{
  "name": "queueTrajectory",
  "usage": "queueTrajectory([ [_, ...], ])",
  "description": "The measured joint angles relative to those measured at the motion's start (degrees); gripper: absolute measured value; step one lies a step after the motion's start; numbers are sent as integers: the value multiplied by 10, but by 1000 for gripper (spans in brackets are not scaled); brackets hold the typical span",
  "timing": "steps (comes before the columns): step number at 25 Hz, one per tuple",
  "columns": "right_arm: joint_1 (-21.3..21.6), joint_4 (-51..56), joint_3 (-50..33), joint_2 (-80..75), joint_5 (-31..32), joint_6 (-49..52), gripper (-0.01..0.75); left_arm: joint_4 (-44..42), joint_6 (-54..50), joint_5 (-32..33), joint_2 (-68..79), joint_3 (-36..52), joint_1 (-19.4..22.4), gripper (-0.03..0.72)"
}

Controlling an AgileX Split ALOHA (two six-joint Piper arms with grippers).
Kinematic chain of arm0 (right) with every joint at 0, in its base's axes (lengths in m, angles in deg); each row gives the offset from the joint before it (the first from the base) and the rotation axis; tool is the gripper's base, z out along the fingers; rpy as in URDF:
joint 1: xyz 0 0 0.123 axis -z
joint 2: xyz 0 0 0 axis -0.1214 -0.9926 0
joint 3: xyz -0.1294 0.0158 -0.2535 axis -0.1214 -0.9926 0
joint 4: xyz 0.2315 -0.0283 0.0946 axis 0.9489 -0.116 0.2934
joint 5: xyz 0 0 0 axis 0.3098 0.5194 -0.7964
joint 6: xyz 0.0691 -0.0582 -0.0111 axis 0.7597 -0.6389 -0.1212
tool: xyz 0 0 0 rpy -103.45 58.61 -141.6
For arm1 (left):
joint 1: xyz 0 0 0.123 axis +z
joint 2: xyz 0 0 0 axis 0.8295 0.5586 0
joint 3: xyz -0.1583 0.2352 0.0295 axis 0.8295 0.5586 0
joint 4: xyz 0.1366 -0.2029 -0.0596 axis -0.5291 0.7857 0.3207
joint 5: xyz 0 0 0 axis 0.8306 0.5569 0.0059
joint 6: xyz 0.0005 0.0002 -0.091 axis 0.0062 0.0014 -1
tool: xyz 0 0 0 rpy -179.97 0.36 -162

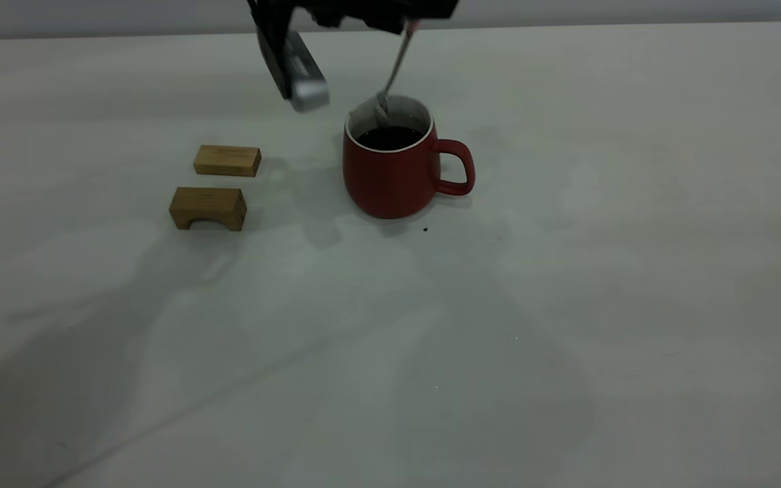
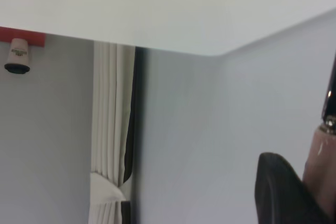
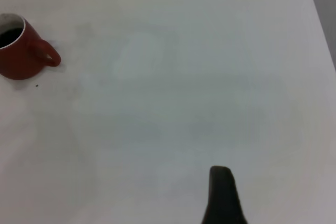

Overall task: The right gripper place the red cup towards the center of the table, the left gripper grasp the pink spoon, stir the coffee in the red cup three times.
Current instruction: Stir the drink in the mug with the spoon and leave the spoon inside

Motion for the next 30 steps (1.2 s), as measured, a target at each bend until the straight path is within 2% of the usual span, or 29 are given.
queueTrajectory([
  [10,0,0,0,0,0,0,582,-14,-10,-7,50,-10,-4,133],
  [14,0,0,0,0,0,0,582,-3,-11,-37,50,-10,8,133],
  [19,0,0,0,0,0,0,582,3,-11,-48,64,-47,1,133],
  [24,0,0,0,0,0,0,582,-2,-11,-16,86,-69,-17,133],
  [30,0,0,0,1,0,0,582,-75,-55,15,86,-69,-14,133],
])
